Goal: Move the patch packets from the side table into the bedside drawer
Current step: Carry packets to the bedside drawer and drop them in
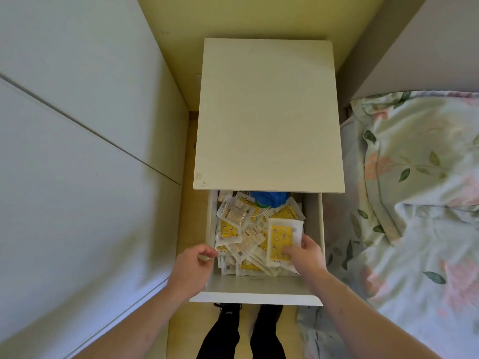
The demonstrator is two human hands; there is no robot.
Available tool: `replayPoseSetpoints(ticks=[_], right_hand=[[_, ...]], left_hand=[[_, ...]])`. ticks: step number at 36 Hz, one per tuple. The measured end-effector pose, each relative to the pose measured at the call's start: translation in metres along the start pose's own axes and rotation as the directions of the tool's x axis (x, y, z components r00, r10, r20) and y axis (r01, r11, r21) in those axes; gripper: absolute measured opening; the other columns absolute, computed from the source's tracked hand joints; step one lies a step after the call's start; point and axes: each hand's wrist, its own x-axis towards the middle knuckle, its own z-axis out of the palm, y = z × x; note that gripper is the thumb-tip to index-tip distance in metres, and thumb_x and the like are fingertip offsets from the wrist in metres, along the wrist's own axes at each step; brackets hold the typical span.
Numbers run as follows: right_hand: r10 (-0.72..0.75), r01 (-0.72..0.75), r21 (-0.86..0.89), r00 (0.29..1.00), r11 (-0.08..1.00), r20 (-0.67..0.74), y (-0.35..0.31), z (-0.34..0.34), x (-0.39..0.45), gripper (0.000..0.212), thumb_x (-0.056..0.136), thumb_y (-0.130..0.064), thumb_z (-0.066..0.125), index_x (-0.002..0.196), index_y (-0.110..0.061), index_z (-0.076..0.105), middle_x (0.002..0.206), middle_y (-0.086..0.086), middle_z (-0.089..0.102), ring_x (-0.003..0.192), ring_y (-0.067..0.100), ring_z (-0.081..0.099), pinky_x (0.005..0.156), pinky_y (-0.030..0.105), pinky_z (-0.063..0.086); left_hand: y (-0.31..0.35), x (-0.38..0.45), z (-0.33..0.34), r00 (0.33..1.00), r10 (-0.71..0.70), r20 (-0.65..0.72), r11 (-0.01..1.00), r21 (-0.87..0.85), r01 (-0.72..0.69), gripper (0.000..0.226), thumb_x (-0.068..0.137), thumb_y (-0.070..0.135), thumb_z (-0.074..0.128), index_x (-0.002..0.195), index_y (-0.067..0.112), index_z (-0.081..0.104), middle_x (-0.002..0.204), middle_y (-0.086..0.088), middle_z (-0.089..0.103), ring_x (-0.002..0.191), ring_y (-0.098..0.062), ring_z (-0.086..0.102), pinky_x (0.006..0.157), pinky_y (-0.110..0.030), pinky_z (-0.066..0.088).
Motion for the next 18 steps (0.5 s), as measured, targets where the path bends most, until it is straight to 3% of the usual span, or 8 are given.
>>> replayPoseSetpoints(ticks=[2, 4, 6, 9, 11, 15, 18], right_hand=[[0.032, -0.034, 0.025, 0.997, 0.999, 0.067, 0.0, 0.005, 0.002, 0.055, 0.093, -0.01, 0.063, 0.143, -0.025, 0.046, 0.123, -0.002, 0.066, 0.104, 0.016, 0.066, 0.083, 0.033, 0.056], [0.069, -0.067, -0.031, 0.993, 0.997, 0.096, 0.006, 0.008, 0.002, 0.066, 0.095, -0.012, 0.061, 0.152, -0.025, 0.032, 0.144, 0.001, 0.053, 0.123, 0.022, 0.057, 0.1, 0.037, 0.049], [0.064, -0.055, -0.153, 0.996, 0.987, 0.058, 0.018, 0.008, 0.001, 0.071, 0.094, -0.019, 0.061, 0.155, -0.027, 0.025, 0.149, 0.001, 0.047, 0.127, 0.024, 0.053, 0.1, 0.036, 0.047], [0.006, -0.012, -0.279, 1.0, 0.96, -0.022, 0.036, 0.004, -0.01, 0.068, 0.089, -0.026, 0.059, 0.151, -0.028, 0.031, 0.136, 0.001, 0.055, 0.111, 0.023, 0.06, 0.083, 0.034, 0.053], [-0.031, 0.015, -0.339, 0.999, 0.94, -0.041, 0.046, -0.002, -0.019, 0.066, 0.085, -0.02, 0.054, 0.147, -0.027, 0.035, 0.13, 0.001, 0.054, 0.106, 0.024, 0.061, 0.084, 0.038, 0.056], [-0.102, 0.078, -0.47, 0.995, 0.879, -0.026, 0.056, -0.017, -0.041, 0.072, 0.084, -0.006, 0.05, 0.152, -0.022, 0.032, 0.146, 0.006, 0.041, 0.127, 0.027, 0.05, 0.098, 0.036, 0.049], [-0.168, 0.137, -0.478, 0.986, 0.868, -0.022, 0.05, -0.026, -0.069, 0.07, 0.088, -0.011, 0.054, 0.152, -0.025, 0.03, 0.155, 0.001, 0.033, 0.133, 0.024, 0.046, 0.097, 0.03, 0.046]], left_hand=[[0.0, 0.0, 0.0, 1.0, 0.005, 0.013, 1.0, 0.022, -0.006, 0.024, 0.094, 0.009, 0.063, 0.095, 0.032, 0.069, 0.101, 0.013, 0.068, 0.08, -0.024, 0.071, 0.071, -0.039, 0.061], [0.002, 0.001, 0.0, 1.0, 0.008, 0.022, 0.999, 0.038, -0.008, 0.023, 0.095, 0.011, 0.062, 0.095, 0.032, 0.069, 0.1, 0.014, 0.068, 0.078, -0.022, 0.071, 0.069, -0.037, 0.061], [0.003, 0.002, 0.0, 1.0, -0.009, 0.022, 0.999, 0.035, 0.008, 0.022, 0.095, 0.011, 0.061, 0.096, 0.032, 0.069, 0.097, 0.014, 0.069, 0.075, -0.025, 0.07, 0.064, -0.038, 0.06], [0.004, 0.002, 0.0, 0.999, -0.005, 0.036, 0.997, 0.079, 0.002, 0.025, 0.095, 0.012, 0.059, 0.096, 0.037, 0.067, 0.095, 0.016, 0.069, 0.075, -0.024, 0.071, 0.066, -0.038, 0.06], [0.005, 0.001, 0.001, 0.998, 0.009, 0.057, 0.992, 0.125, -0.016, 0.027, 0.095, 0.013, 0.059, 0.096, 0.04, 0.064, 0.096, 0.02, 0.067, 0.072, -0.018, 0.071, 0.065, -0.034, 0.061], [0.016, -0.009, 0.003, 0.993, 0.033, 0.112, 0.98, 0.191, -0.054, 0.026, 0.094, 0.013, 0.06, 0.102, 0.037, 0.064, 0.079, 0.008, 0.068, 0.047, -0.004, 0.053, 0.047, -0.024, 0.048], [0.039, -0.03, -0.001, 0.982, 0.09, 0.167, 0.963, 0.237, -0.129, 0.022, 0.093, 0.018, 0.062, 0.104, 0.038, 0.064, 0.095, 0.013, 0.066, 0.055, -0.001, 0.058, 0.051, -0.019, 0.049]])
